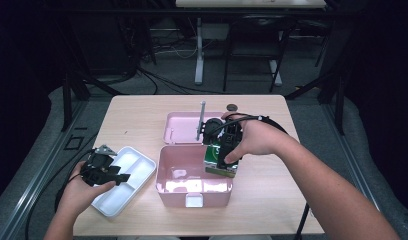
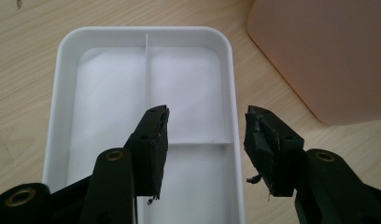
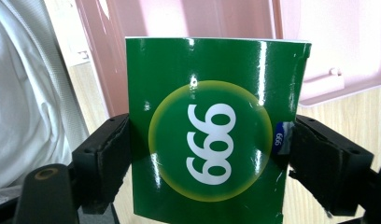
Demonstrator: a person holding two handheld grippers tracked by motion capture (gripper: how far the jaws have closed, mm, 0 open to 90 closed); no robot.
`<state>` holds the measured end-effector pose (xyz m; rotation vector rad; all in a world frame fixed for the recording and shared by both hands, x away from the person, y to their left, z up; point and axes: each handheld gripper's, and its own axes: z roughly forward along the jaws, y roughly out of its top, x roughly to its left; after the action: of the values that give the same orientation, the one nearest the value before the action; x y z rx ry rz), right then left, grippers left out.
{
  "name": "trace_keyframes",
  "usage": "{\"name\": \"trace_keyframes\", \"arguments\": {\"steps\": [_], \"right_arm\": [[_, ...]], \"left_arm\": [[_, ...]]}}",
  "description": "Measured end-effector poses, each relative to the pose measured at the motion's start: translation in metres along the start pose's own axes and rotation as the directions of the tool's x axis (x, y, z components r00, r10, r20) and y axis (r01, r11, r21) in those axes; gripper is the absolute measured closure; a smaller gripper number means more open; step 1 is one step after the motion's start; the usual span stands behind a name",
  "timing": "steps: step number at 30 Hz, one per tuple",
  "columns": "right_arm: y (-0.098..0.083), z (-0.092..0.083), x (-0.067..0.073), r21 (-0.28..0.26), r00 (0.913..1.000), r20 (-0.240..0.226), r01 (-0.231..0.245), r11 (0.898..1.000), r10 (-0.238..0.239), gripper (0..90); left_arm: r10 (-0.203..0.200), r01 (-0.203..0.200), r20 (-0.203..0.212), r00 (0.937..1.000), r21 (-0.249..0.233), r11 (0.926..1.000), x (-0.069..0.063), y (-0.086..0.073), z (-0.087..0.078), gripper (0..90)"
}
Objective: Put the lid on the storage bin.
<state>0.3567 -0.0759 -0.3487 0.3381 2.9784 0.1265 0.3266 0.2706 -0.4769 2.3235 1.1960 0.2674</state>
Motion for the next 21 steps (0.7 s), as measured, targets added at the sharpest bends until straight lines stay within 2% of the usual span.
{"name": "trace_keyframes", "arguments": {"steps": [11, 21], "right_arm": [[0.009, 0.007, 0.005, 0.002, 0.9994, -0.016, 0.029, 1.000, -0.029, 17.3], [0.014, 0.015, 0.010, 0.008, 0.9949, -0.017, 0.100, 0.995, -0.099, 17.2]], "left_arm": [[-0.002, 0.002, -0.001, 1.0000, -0.005, 1.0000, 0.000, 0.000, -0.001, 49.5], [-0.001, 0.001, -0.002, 1.0000, -0.004, 1.0000, 0.000, 0.000, -0.001, 49.5]]}}
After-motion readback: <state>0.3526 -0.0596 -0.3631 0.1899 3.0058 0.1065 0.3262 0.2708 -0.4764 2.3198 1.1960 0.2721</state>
